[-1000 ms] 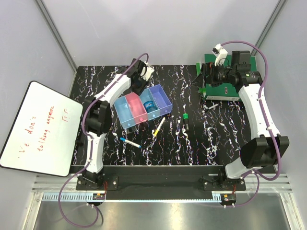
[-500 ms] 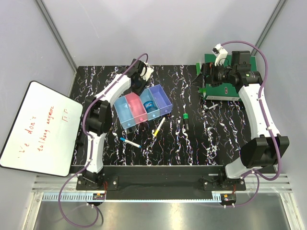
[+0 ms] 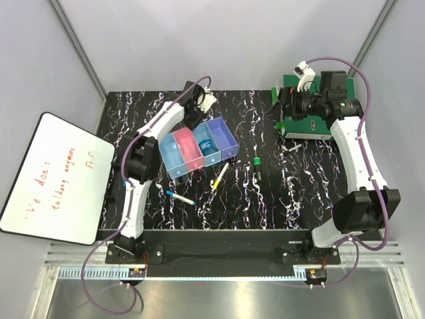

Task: Sort the stationery into containers
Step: Move the storage box to the center of the board.

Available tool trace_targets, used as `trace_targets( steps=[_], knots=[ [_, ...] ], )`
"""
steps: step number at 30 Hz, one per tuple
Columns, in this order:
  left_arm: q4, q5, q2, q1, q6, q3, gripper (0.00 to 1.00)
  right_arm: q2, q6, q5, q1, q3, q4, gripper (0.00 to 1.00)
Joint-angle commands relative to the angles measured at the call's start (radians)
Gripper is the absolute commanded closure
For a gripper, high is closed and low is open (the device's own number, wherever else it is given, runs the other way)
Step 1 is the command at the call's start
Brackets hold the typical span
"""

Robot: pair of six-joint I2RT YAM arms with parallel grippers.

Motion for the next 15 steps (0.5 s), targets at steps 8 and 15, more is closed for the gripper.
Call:
trace_targets(
  steps=[8, 15],
  knots=[
    [0.044, 0.080, 0.028, -0.004, 0.225, 0.048, 0.88, -0.042, 0.014, -0.011, 0.008, 0.003, 0.045, 0.00],
    [0.056, 0.161, 0.027, -0.054, 0.392, 0.050, 0.94, -0.040, 0.045, 0.000, 0.006, 0.000, 0.049, 0.00]
  ],
)
